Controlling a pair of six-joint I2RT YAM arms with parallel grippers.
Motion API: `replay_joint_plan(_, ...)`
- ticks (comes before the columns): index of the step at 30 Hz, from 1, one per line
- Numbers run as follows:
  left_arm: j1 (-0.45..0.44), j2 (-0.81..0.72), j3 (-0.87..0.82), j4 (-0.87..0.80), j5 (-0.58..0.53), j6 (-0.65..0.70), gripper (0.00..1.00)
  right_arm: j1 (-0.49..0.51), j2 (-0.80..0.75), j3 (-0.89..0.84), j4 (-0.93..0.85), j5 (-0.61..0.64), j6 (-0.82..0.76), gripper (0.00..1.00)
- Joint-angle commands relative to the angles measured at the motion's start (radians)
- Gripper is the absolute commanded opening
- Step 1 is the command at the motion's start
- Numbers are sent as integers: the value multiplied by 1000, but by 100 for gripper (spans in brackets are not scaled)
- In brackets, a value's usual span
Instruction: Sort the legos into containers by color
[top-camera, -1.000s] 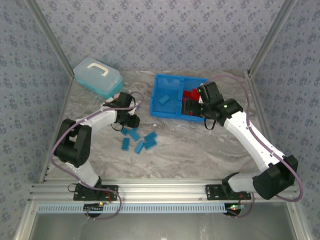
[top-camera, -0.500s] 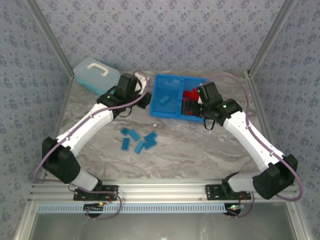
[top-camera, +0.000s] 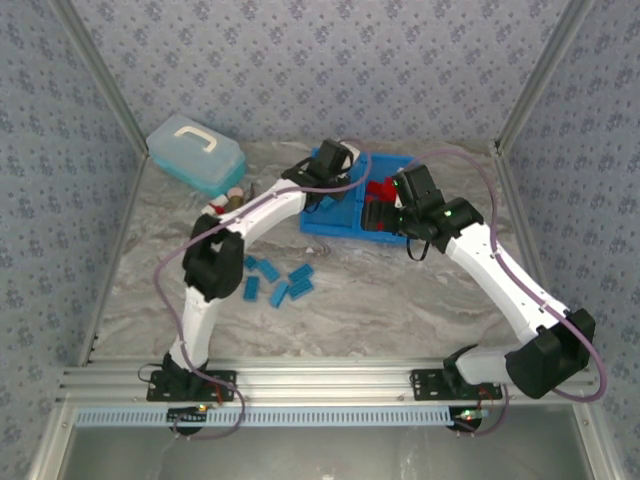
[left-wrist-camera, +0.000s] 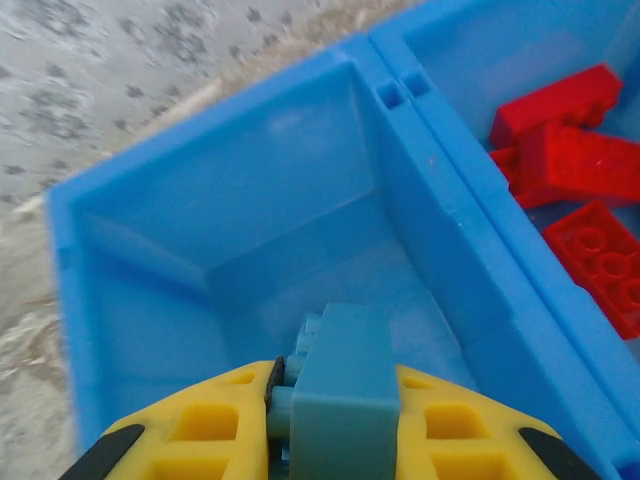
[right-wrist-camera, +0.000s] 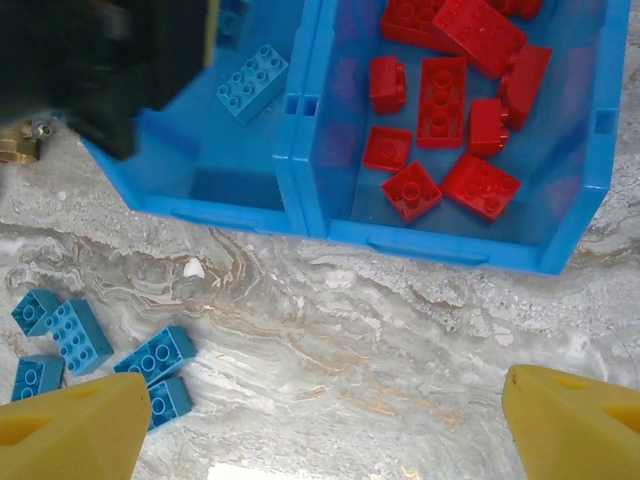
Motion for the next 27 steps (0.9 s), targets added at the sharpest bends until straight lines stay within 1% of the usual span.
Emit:
replay_joint_plan(1,-7,88,173,-72,-13,4,25,4,-3,20,-25,21,9,94)
replay_joint_plan(4,-8,165,266,-112,-24,-18,33,4,-13,21,-32,21,9,94)
replay_joint_plan(6,-7,182,282,-111,-18,-26,50,5,-21,19,-39,23,9,94)
replay_joint_plan(8,-8,174,276,-106,-8,-33,61,4,-29,19,-43,27,8,94)
replay_joint_plan(10,-8,159,267,-104,-3,-32,67,4,-35,18,-46,32,8,94)
replay_joint_plan(11,-8,148,261,-107,2,-27,68,4,-37,19,-45,30,9,94)
replay_joint_plan(13,-9,112,244,-113,16,-24,68,4,-38,21,-44,29,9,94)
replay_joint_plan(16,-18,-1,166,-101,37,-26,68,4,-39,22,-40,32,9,94)
replay_joint_plan(19,-29,-191,1,-47,72,-26,68,4,-38,13,-32,34,9,94)
replay_joint_plan(22,-32,-392,-225,-32,168,6,68,4,-38,2,-20,23,10,94)
replay_joint_plan(25,-41,-535,-377,-134,269,76,69,6,-39,-8,-9,14,9,94)
replay_joint_plan(27,-63,-620,-480,-213,264,95,69,7,-37,-13,-1,7,9,94)
